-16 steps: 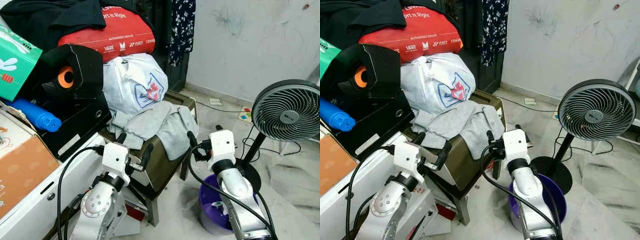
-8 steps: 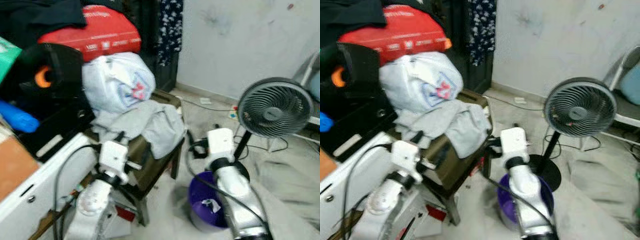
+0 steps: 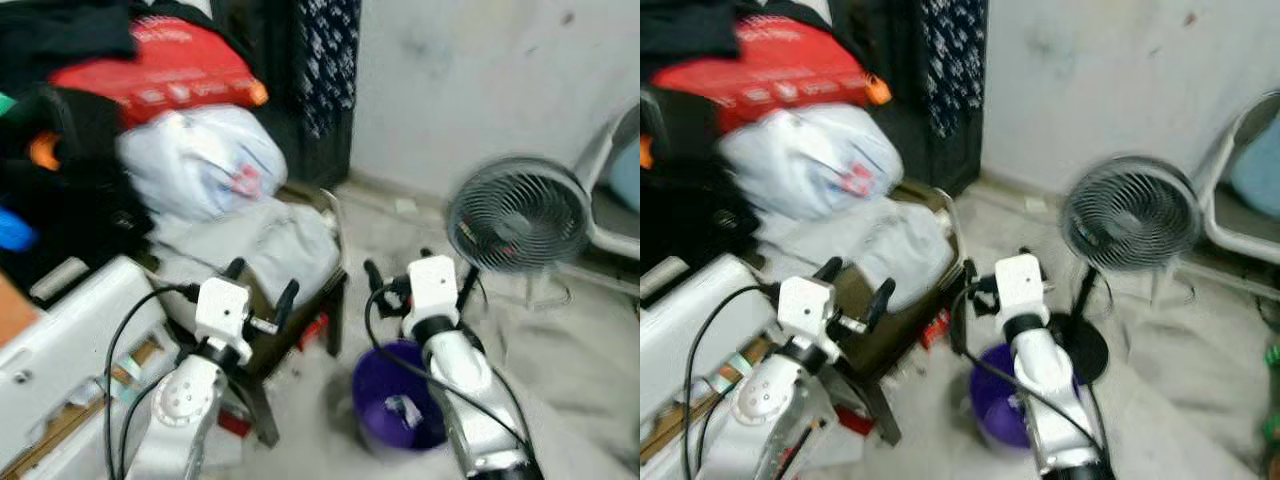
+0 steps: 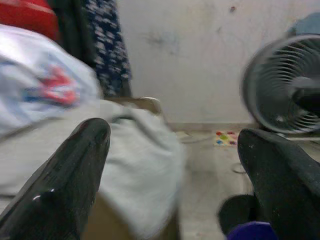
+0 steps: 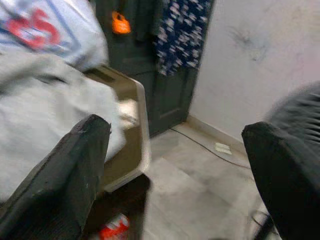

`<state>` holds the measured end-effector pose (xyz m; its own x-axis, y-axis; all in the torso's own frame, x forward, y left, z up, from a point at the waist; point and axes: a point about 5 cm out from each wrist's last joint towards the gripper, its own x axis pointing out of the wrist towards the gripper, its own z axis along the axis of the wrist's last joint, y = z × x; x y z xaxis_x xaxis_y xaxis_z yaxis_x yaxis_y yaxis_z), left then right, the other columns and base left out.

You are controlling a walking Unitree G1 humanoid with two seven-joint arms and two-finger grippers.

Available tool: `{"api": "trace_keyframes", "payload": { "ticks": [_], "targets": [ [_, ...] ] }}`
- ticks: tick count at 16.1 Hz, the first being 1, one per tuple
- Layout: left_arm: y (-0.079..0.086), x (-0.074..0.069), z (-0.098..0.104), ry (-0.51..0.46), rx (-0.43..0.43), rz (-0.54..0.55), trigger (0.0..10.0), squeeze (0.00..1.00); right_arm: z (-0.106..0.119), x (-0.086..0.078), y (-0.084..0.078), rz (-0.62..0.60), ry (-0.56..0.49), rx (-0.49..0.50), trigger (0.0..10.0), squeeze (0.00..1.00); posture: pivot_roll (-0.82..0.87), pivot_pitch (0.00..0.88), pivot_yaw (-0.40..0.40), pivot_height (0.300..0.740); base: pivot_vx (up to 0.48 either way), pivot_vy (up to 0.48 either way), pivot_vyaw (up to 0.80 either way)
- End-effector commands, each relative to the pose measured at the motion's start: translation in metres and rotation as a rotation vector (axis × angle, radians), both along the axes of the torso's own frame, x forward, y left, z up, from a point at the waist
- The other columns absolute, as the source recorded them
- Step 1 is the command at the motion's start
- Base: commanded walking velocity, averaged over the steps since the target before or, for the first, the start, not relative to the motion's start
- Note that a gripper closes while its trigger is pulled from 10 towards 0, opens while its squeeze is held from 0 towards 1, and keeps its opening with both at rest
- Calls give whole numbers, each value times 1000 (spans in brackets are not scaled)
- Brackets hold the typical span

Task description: Clean up the room

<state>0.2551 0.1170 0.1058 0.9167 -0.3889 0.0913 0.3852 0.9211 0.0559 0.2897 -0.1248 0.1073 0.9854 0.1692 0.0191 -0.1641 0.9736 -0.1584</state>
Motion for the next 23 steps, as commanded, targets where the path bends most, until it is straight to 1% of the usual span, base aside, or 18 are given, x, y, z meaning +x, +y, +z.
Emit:
{"api": "trace_keyframes", "payload": {
  "ticks": [1,3,5,6,8,12,14,15,16,17,19,20,21,22,23],
  "targets": [
    [-2,0,0,-2,10,-10,10000,0,1,2,-3,-14,-4,-3,10000,0,-59,0,23,740,0,-307,0],
    [-3,2,0,2,6,-11,10000,0,1,3,-4,-17,-1,-6,10000,0,-58,0,22,740,0,-154,0],
    [0,5,-3,5,30,-6,10000,0,-2,5,-7,-23,6,-16,10000,0,-51,0,17,740,0,0,0],
    [12,13,-5,11,64,37,10000,0,-4,9,-15,-53,18,-24,10000,0,-52,0,16,740,0,0,0],
    [25,19,-4,22,60,66,10000,0,-3,14,-23,-82,16,-27,10000,0,-51,0,18,740,0,0,0],
    [27,20,-6,25,77,59,10000,0,-2,24,-28,-100,21,-26,10000,0,-30,0,17,740,0,0,0],
    [35,18,-13,59,114,66,10000,0,-9,25,-35,-118,42,-49,10000,0,-21,0,22,740,0,0,0],
    [41,14,-23,93,166,58,10000,0,-15,24,-42,-148,66,-49,10000,0,-15,0,23,740,0,0,0],
    [54,7,-38,157,195,62,10000,0,-25,19,-54,-189,98,-64,10000,0,-14,0,20,740,0,0,0],
    [66,3,-51,218,209,81,10000,0,-34,15,-63,-212,126,-80,10000,0,-19,0,21,740,0,0,0],
    [85,-5,-73,311,218,129,10000,0,-49,9,-80,-266,176,-100,10000,0,-30,0,25,740,0,0,0],
    [95,-9,-82,350,228,166,10000,0,-53,7,-88,-288,192,-111,10000,0,-42,0,30,740,0,0,0],
    [112,-15,-94,416,213,245,10000,0,-59,4,-97,-310,209,-130,10000,0,-46,0,32,740,0,0,0],
    [129,-23,-107,501,191,330,10000,0,-67,-1,-107,-330,235,-151,10000,0,-46,0,32,740,0,0,0],
    [139,-30,-117,563,206,365,10000,0,-74,-6,-116,-354,270,-153,10000,0,-48,0,30,740,0,0,0]
  ]
}}
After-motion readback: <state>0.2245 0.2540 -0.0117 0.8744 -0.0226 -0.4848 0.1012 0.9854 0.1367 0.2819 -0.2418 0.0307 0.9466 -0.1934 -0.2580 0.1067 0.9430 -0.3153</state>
